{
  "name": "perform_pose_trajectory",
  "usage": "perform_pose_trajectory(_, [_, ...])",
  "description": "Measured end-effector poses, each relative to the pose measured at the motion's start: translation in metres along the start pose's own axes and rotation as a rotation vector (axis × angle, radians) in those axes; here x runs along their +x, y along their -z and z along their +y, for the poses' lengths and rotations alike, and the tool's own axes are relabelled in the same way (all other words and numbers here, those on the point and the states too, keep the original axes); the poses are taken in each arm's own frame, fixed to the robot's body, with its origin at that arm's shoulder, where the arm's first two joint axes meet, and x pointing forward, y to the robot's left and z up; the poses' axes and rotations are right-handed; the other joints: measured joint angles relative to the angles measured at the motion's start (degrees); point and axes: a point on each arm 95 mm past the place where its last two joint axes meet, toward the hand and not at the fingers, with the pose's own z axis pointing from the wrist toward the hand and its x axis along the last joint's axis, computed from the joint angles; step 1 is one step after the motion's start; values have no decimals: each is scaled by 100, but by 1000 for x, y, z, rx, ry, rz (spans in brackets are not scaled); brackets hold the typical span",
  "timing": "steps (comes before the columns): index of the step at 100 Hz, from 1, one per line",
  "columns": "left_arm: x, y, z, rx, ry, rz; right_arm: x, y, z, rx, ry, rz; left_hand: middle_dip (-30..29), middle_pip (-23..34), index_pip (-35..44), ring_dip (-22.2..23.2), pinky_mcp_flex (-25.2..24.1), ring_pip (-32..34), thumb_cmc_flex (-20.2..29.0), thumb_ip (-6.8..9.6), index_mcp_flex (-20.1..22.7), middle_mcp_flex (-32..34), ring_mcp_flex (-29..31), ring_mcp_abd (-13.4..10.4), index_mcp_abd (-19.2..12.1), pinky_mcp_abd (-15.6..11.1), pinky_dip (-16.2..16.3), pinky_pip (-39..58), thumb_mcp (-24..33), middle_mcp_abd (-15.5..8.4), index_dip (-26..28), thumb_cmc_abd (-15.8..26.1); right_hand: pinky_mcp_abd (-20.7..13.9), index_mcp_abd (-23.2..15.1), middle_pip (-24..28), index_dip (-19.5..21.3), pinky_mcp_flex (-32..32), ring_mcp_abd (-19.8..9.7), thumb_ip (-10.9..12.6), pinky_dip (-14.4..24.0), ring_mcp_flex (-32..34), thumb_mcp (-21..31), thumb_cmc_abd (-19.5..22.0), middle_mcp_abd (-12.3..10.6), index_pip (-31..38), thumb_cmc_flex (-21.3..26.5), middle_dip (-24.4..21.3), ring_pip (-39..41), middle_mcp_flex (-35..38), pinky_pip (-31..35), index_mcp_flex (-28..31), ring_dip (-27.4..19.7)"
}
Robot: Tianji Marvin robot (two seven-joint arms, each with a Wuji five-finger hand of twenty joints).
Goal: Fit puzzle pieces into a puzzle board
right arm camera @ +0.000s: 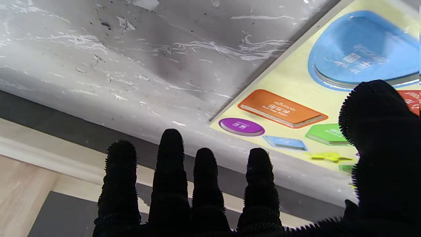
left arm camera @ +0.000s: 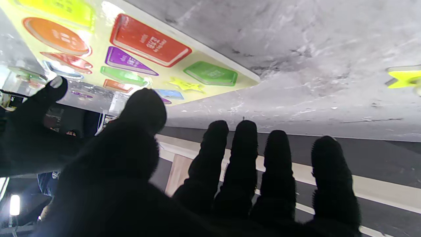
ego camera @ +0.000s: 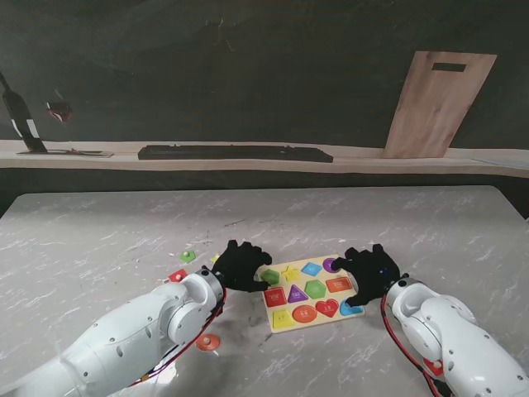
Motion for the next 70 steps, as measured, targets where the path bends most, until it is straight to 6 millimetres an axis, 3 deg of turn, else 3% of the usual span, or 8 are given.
perform_pose_trajectory(12, [2, -7, 2, -23, -33, 17, 0, -5, -5, -5, 19, -5, 190, 150, 360, 149, 93, 204, 0, 0, 133, 67, 2, 0, -19, -3, 137, 89, 36, -8, 137, -3, 0, 37, 578, 57, 60, -58, 0, 134, 7, 3, 9, -1, 214, -4, 192, 610, 0, 141, 0, 328])
perform_pose_trajectory(34, [3, -16, 10, -70, -94, 34, 0, -11, -8, 9, 37, -2, 459, 380, 860, 424, 236, 428, -7, 0, 343, 133, 76, -3, -189, -9, 419, 224, 174, -54, 412, -48, -4, 54, 1031, 58, 153, -194, -64, 447, 141, 136, 24, -16, 410, -124, 401, 1611, 179, 510, 12, 936])
perform_pose_trajectory(54, [2, -23, 14, -121, -164, 55, 1, -13, -6, 39, 49, 12, 646, 563, 1363, 622, 376, 621, 25, 0, 498, 318, 182, -7, -241, -18, 680, 300, 409, -82, 538, -280, -12, 56, 1341, 58, 257, -220, 11, 751, 221, 291, 86, -84, 604, -130, 733, 2254, 615, 733, 620, 1328])
perform_pose_trajectory(55, [2, -23, 14, -123, -167, 56, 1, -14, -6, 40, 50, 14, 648, 563, 1402, 635, 384, 644, 58, -101, 498, 334, 196, -9, -241, -19, 703, 301, 426, -82, 538, -287, -13, 53, 1376, 58, 264, -236, 21, 765, 225, 300, 89, -87, 607, -130, 776, 2302, 641, 754, 655, 1367])
perform_pose_trajectory(60, [2, -25, 12, -135, -182, 62, 2, -14, -5, 45, 58, 21, 659, 565, 1510, 644, 399, 677, 91, -296, 498, 363, 196, -10, -241, -19, 726, 303, 434, -84, 512, -313, -13, 120, 1444, 58, 281, -271, 29, 879, 290, 363, 96, -140, 615, -124, 949, 2537, 673, 820, 684, 1533])
perform_pose_trajectory(70, [4, -28, 9, -153, -224, 72, 5, -16, -3, 55, 68, 34, 708, 581, 1785, 710, 452, 735, 136, -371, 542, 430, 305, -12, -241, -24, 788, 314, 436, -87, 258, -324, -19, 287, 1680, 120, 381, -280, 33, 1095, 560, 364, 96, -221, 731, -88, 1312, 3025, 1092, 899, 771, 1866])
